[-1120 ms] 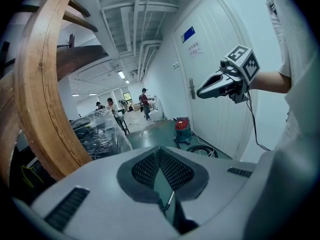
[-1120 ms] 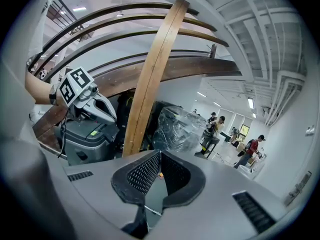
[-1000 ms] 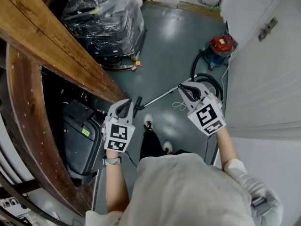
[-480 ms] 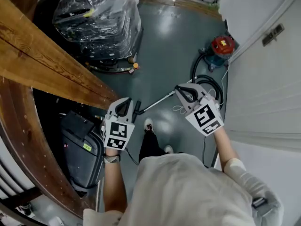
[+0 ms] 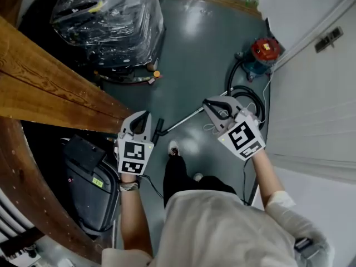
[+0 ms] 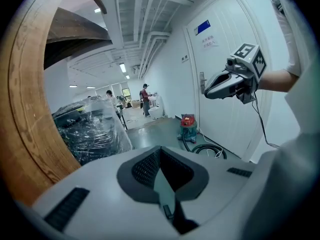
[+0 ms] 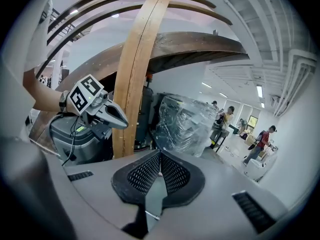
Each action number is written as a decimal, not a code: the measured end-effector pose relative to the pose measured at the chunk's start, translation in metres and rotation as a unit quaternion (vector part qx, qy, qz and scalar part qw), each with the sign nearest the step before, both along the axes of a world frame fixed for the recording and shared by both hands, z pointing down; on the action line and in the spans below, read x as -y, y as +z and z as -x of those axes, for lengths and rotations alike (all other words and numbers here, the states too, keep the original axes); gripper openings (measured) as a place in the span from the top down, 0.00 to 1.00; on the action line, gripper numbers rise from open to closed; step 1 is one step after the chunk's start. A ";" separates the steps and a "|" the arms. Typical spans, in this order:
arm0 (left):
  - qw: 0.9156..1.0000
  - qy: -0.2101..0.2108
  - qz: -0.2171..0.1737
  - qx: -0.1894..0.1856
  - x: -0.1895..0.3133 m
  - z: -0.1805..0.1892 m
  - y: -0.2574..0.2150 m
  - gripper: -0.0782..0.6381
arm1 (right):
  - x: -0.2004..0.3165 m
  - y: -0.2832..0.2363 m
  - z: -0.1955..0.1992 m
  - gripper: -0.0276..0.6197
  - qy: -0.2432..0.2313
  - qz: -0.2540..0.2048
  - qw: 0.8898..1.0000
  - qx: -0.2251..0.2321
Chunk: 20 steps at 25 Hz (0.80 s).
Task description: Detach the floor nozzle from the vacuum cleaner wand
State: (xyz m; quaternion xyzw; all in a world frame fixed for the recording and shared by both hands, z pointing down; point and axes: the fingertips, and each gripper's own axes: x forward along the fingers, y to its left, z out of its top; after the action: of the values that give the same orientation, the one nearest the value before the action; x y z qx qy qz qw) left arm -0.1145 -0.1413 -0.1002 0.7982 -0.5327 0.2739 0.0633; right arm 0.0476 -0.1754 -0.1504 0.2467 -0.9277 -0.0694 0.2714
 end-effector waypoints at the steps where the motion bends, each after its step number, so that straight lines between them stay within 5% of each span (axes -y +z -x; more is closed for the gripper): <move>1: 1.000 -0.002 0.000 0.000 0.001 0.003 0.009 0.89 | 0.002 0.007 0.000 0.91 0.002 -0.001 1.000 0.000; 20: 1.000 -0.004 0.013 -0.004 0.047 0.034 0.218 0.89 | 0.051 0.217 0.008 0.91 0.008 0.013 1.000 -0.012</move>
State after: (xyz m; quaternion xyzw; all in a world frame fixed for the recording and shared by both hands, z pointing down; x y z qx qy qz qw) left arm -0.1489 -0.1882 0.1174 0.7960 -0.5322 0.2778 0.0768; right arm 0.0399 -0.2261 0.0666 0.2494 -0.9235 -0.0582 0.2857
